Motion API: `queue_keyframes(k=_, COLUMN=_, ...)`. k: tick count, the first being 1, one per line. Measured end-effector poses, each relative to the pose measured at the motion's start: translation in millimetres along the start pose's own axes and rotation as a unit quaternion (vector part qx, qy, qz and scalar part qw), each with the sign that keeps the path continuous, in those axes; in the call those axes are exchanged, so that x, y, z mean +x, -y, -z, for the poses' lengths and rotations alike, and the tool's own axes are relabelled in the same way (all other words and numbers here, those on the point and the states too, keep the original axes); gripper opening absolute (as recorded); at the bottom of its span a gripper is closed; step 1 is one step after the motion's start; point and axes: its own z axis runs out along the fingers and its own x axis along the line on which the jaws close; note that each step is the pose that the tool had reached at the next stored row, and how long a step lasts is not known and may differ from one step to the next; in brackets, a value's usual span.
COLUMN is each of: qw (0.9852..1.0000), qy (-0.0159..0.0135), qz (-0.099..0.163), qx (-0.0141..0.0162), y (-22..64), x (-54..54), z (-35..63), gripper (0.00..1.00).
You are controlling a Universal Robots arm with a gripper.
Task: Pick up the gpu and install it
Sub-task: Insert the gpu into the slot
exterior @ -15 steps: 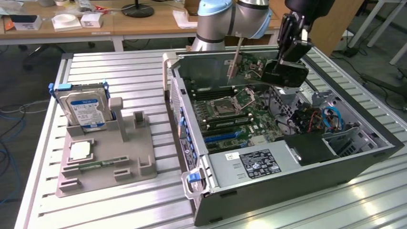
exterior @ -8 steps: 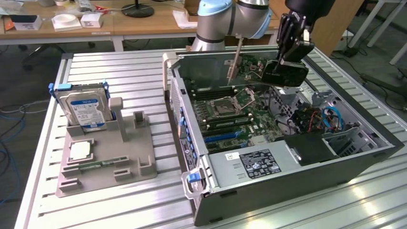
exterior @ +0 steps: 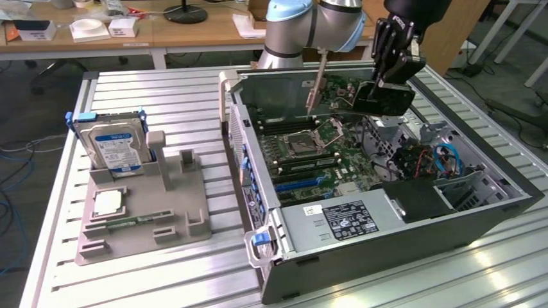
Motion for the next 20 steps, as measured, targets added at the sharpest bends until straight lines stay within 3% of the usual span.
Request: queue_keyframes(k=20, qw=0.9984, qy=-0.001, qz=0.057, qx=0.0003, y=0.7, x=2.2, z=0.0, gripper=0.26)
